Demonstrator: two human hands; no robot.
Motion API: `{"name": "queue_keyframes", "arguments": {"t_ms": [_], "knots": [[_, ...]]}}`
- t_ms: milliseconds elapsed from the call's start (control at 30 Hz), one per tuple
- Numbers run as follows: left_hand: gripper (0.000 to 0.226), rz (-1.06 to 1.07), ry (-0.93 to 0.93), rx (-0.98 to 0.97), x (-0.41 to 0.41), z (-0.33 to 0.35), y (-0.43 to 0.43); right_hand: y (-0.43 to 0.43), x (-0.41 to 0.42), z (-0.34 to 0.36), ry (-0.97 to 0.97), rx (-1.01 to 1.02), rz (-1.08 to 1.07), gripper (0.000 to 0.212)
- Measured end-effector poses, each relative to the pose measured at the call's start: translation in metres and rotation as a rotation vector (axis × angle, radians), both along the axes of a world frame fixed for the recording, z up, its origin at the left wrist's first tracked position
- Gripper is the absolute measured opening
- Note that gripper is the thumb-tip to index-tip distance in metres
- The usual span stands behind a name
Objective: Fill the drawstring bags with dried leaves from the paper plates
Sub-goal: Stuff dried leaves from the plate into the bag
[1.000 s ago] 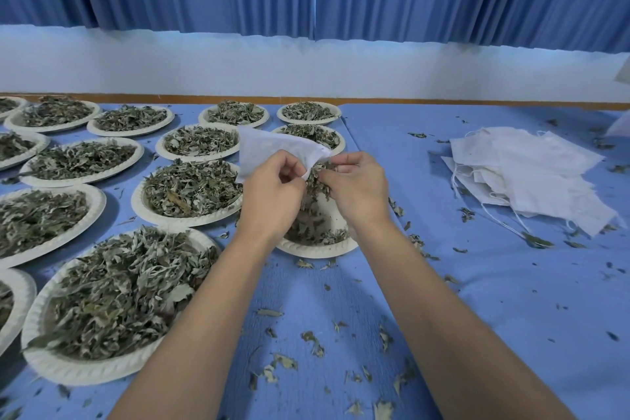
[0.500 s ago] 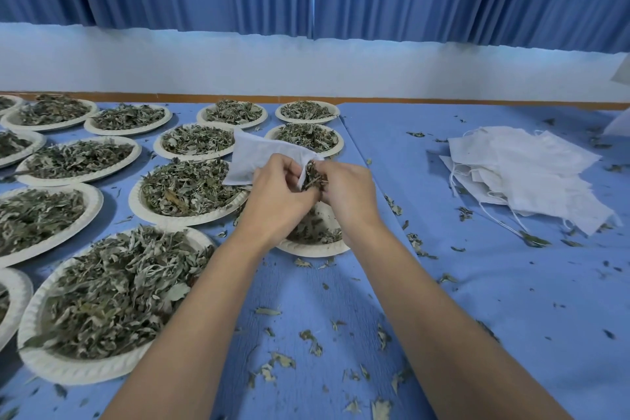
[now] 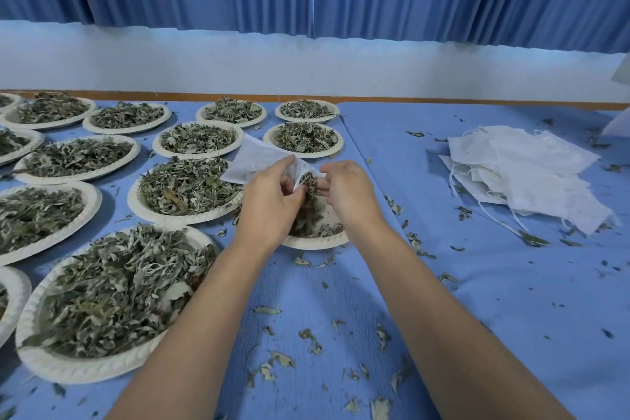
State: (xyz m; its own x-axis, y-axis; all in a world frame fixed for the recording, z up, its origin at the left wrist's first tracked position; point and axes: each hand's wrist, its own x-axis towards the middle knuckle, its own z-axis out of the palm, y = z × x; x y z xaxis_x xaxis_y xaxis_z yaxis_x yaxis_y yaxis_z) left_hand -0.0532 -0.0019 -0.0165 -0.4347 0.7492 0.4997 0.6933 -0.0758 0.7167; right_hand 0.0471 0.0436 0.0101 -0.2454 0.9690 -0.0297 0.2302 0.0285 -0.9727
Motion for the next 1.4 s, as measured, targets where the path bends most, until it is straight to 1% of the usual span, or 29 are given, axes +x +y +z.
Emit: {"name": "queue_keyframes", "arguments": {"t_ms": [67,100,133,200,267,300,433,567,667,733,867,933,1000,1100,1200,1267,1300,1400], "knots": [[0.047,0.003,-0.041,0.013,-0.001,0.001,0.0,0.003,0.004,0.004,0.022,-0.054,0.024,0.02],[0.046,0.0,-0.073,0.02,-0.002,0.001,-0.001,0.004,0.007,0.005,0.017,-0.038,0.029,0.017],[0.046,-0.006,-0.109,0.029,-0.003,0.002,-0.001,0.005,0.01,0.005,-0.019,0.016,0.021,0.015],[0.044,-0.02,-0.164,0.046,-0.004,0.004,-0.001,0.007,0.014,0.006,-0.137,0.189,-0.016,0.018],[0.042,-0.039,-0.192,0.064,-0.004,0.006,-0.002,0.009,0.017,0.005,-0.211,0.335,-0.008,0.02],[0.04,-0.051,-0.198,0.072,-0.003,0.007,-0.003,0.01,0.017,0.004,-0.217,0.372,0.009,0.02],[0.038,-0.082,-0.203,0.078,0.0,0.01,-0.005,0.011,0.017,0.002,-0.168,0.401,0.023,0.016],[0.038,-0.072,-0.175,0.042,0.0,0.011,-0.004,0.007,0.011,0.0,-0.089,0.344,0.009,0.015],[0.046,-0.071,-0.172,0.001,-0.005,0.01,-0.005,0.005,0.008,-0.001,-0.071,0.313,0.031,0.013],[0.049,-0.125,-0.197,-0.041,-0.011,0.01,-0.007,0.005,0.01,0.0,-0.065,0.302,0.065,0.013],[0.041,-0.236,-0.125,-0.163,-0.021,0.014,-0.011,0.007,0.013,0.002,-0.049,0.298,0.165,0.012],[0.039,-0.302,-0.118,-0.191,-0.023,0.016,-0.011,0.009,0.014,0.0,0.006,0.274,0.221,0.018],[0.037,-0.348,-0.116,-0.199,-0.023,0.018,-0.011,0.011,0.016,-0.001,0.077,0.238,0.261,0.025],[0.03,-0.388,-0.061,-0.16,-0.024,0.019,-0.01,0.014,0.017,-0.003,0.16,0.191,0.311,0.027],[0.025,-0.348,-0.077,-0.113,-0.02,0.021,-0.009,0.015,0.018,-0.004,0.206,0.169,0.32,0.026],[0.021,-0.29,-0.156,-0.069,-0.017,0.02,-0.007,0.014,0.018,-0.004,0.182,0.219,0.261,0.024],[0.019,-0.248,-0.173,-0.04,-0.015,0.02,-0.005,0.013,0.017,-0.005,0.146,0.279,0.204,0.023],[0.027,-0.085,-0.12,0.057,-0.009,0.022,0.002,0.006,0.014,-0.007,-0.018,0.575,0.02,0.016]]}}
